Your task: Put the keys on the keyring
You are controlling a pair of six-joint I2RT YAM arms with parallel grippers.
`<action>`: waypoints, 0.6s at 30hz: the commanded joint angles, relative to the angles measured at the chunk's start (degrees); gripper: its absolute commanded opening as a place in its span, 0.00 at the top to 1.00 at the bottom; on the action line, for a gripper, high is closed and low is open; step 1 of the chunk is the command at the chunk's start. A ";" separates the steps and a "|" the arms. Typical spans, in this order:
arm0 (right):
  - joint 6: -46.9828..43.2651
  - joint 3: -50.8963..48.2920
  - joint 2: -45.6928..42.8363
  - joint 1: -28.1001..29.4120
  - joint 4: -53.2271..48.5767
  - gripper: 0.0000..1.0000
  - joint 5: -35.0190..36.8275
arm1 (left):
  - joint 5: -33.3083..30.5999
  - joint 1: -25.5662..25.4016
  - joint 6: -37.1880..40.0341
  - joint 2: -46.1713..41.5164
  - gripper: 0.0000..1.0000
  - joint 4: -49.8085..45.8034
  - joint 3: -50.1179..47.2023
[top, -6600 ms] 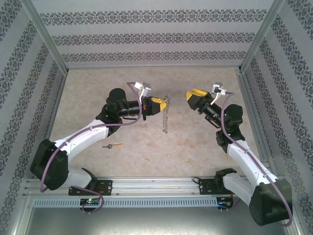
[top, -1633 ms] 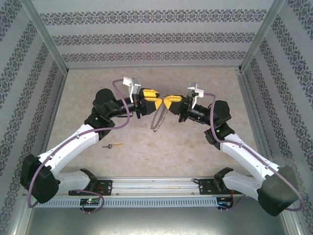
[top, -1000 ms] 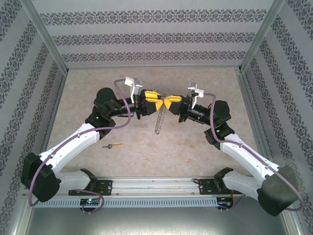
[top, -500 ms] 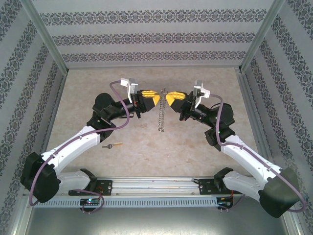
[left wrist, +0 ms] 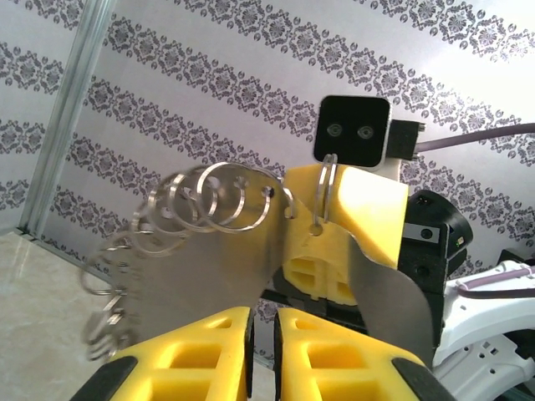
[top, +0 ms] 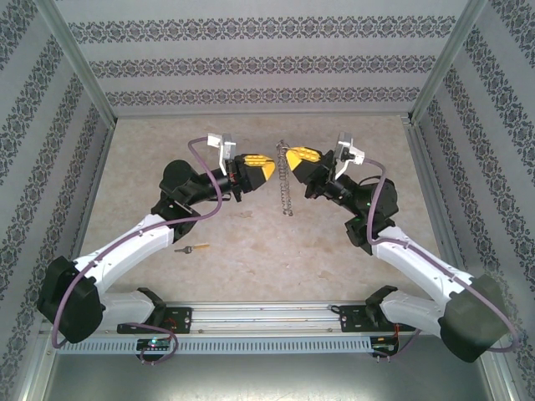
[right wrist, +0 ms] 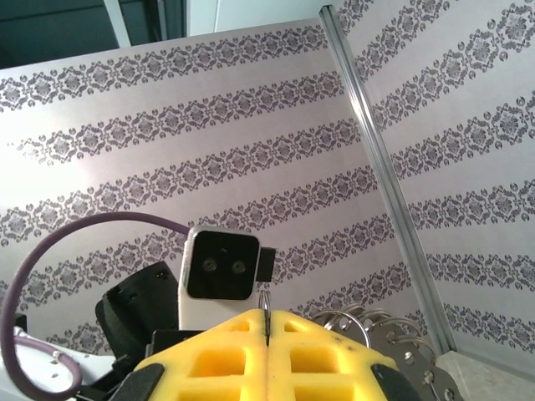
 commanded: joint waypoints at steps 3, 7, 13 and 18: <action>3.02 -0.61 3.08 1.94 9.99 1.00 3.10 | 1.59 -1.39 -0.95 1.53 0.83 4.47 1.73; 5.90 -0.65 7.26 2.96 15.19 1.00 4.22 | 1.81 -1.66 -1.26 3.10 0.83 5.49 2.36; 7.28 -0.66 10.61 3.06 17.56 1.00 5.58 | 1.27 -1.66 0.40 2.51 0.79 3.63 1.53; 6.62 -0.88 10.87 2.75 16.82 1.00 6.45 | -0.73 -1.68 4.43 -1.05 0.71 -1.60 -0.26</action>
